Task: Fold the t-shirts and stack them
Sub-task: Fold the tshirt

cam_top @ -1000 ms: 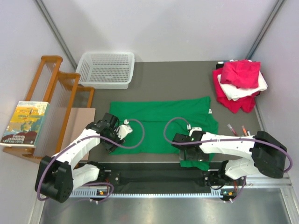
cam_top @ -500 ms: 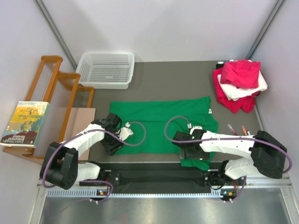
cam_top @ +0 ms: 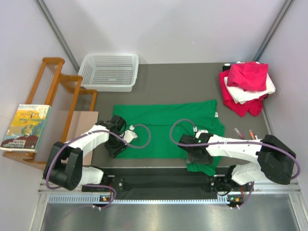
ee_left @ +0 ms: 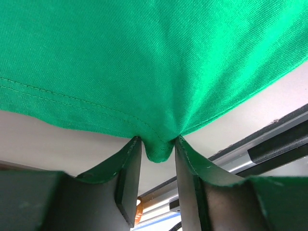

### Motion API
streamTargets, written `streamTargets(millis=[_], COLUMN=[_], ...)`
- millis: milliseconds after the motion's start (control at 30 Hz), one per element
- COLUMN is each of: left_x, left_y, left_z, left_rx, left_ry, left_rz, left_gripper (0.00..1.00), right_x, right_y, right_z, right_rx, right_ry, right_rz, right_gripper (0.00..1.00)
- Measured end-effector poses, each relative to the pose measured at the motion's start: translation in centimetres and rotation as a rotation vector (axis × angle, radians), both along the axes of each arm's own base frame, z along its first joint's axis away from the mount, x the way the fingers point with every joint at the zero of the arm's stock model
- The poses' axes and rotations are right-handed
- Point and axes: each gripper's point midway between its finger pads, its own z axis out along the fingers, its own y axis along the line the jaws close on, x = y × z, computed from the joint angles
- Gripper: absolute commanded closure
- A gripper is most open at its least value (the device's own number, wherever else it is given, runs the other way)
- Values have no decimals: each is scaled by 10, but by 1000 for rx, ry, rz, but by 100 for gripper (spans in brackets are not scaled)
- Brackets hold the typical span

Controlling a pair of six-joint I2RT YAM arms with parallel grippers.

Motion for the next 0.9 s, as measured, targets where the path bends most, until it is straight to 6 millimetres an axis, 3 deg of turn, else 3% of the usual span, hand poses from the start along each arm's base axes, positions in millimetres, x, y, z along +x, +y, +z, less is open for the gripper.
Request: streamTargets(millis=[233, 333, 433, 467, 533, 667, 900], left_x=[1, 1, 1, 1, 1, 5, 34], left_y=[0, 0, 0, -1, -2, -5, -17], left_z=[0, 0, 0, 0, 0, 3, 24], left_rx=[5, 5, 4, 3, -2, -14, -53], left_ry=[5, 5, 5, 4, 5, -7, -95], left_rz=[6, 10, 19, 22, 31, 42, 52], left_gripper=[66, 67, 76, 87, 100, 100, 100], right_x=[3, 3, 3, 2, 2, -1, -5], right_y=[9, 12, 12, 12, 11, 6, -1], right_z=[-3, -4, -4, -4, -4, -4, 5], right_rx=[37, 49, 54, 52, 47, 29, 28], right_ry=[0, -1, 2, 3, 5, 16, 16], right_rz=[8, 7, 7, 6, 6, 4, 2], right_gripper=[69, 78, 85, 86, 88, 90, 91])
